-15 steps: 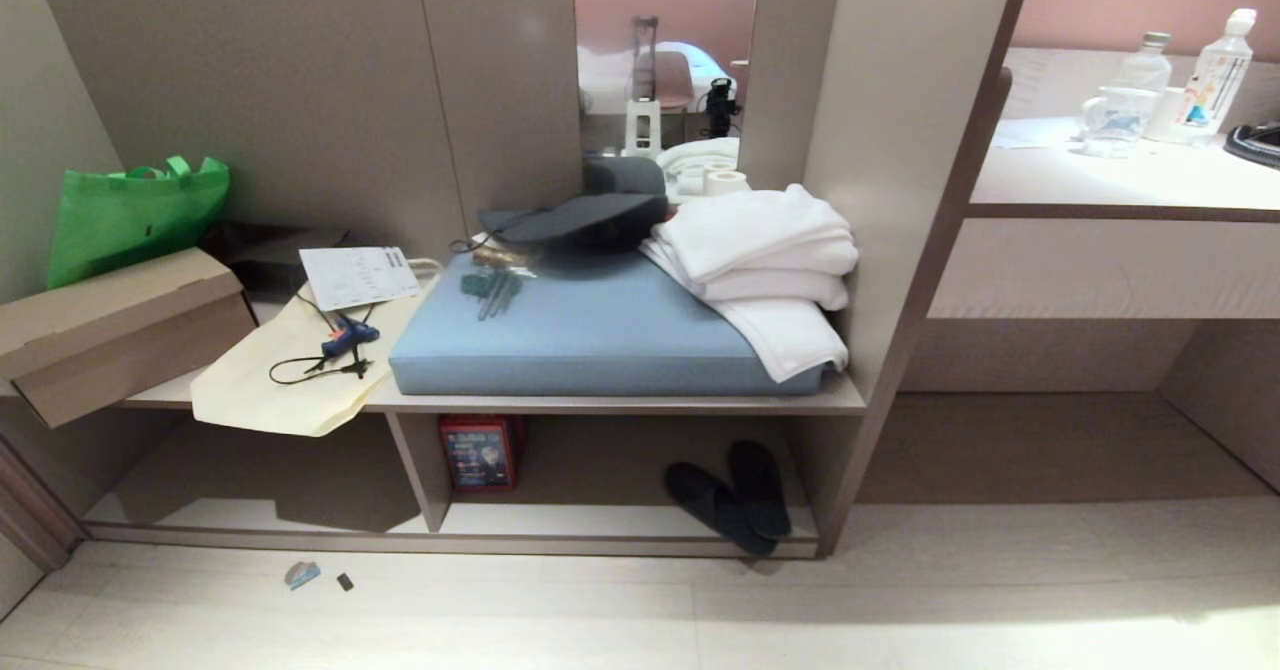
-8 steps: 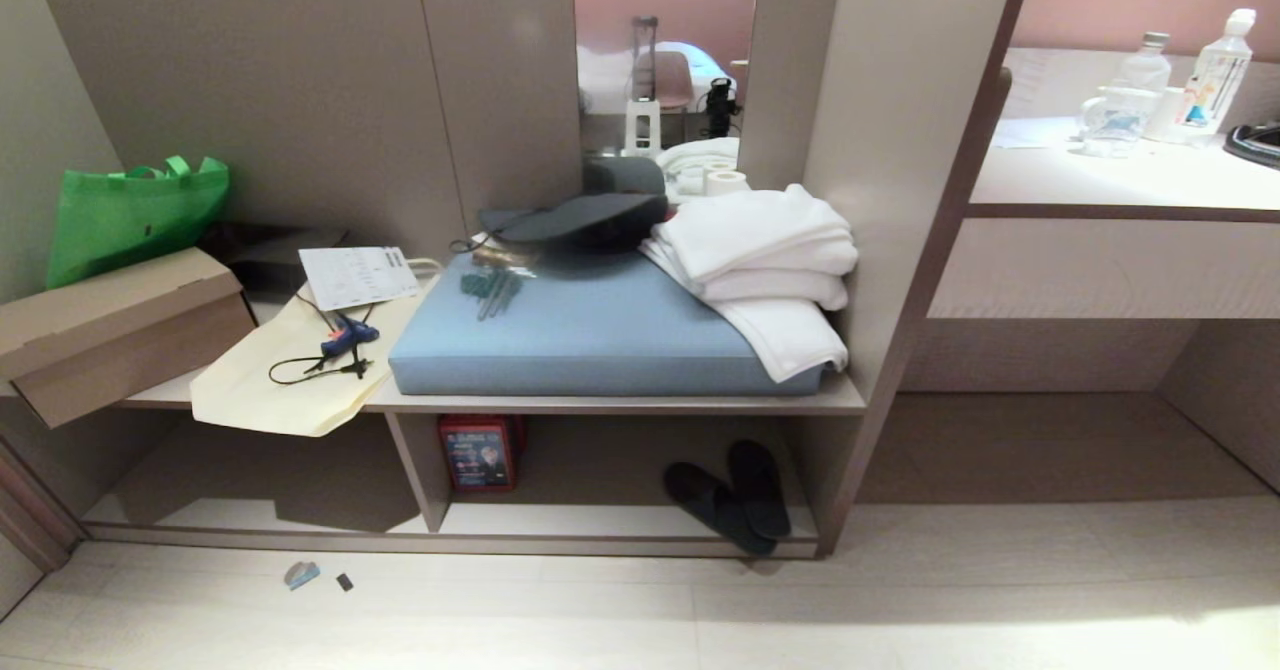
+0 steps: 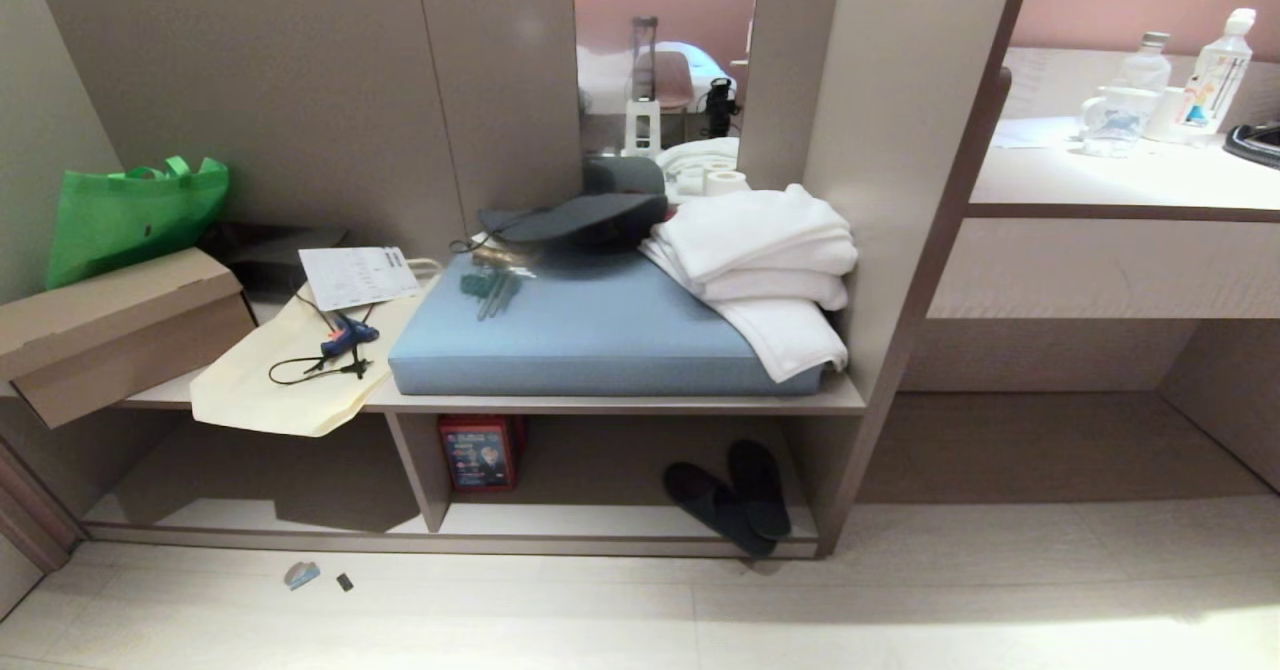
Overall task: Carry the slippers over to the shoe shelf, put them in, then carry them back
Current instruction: Pick up the slippers in the shoe cabinet
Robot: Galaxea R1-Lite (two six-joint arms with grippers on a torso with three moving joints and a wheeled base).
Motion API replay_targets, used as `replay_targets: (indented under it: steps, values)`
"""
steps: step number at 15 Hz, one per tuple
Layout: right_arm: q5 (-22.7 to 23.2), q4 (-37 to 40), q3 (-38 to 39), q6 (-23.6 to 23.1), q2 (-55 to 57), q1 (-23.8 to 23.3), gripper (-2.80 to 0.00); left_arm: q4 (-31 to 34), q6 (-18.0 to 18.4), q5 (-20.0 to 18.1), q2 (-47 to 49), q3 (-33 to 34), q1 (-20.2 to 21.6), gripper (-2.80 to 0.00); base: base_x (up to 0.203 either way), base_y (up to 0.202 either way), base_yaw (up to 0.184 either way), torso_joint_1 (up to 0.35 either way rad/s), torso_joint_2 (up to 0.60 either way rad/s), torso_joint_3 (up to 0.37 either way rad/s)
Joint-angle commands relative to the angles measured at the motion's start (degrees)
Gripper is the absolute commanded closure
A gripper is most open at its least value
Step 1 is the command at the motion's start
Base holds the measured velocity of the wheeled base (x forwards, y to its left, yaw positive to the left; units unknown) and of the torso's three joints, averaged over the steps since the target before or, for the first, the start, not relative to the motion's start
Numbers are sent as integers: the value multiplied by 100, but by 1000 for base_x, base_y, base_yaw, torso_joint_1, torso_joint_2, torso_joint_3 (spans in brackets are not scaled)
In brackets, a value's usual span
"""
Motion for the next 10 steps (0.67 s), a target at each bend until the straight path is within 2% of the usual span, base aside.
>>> replay_targets:
  steps: [1, 5, 10]
  values:
    - [2, 0, 0, 0, 7, 2, 0, 0, -4, 1, 4, 0, 2, 0, 0, 0, 0, 0, 0, 0]
    - [2, 0, 0, -17, 7, 2, 0, 0, -12, 1, 4, 0, 2, 0, 17, 0, 0, 0, -1, 3]
    - [2, -9, 0, -35, 7, 2, 0, -9, -21, 1, 4, 0, 2, 0, 188, 0, 0, 3, 3, 4]
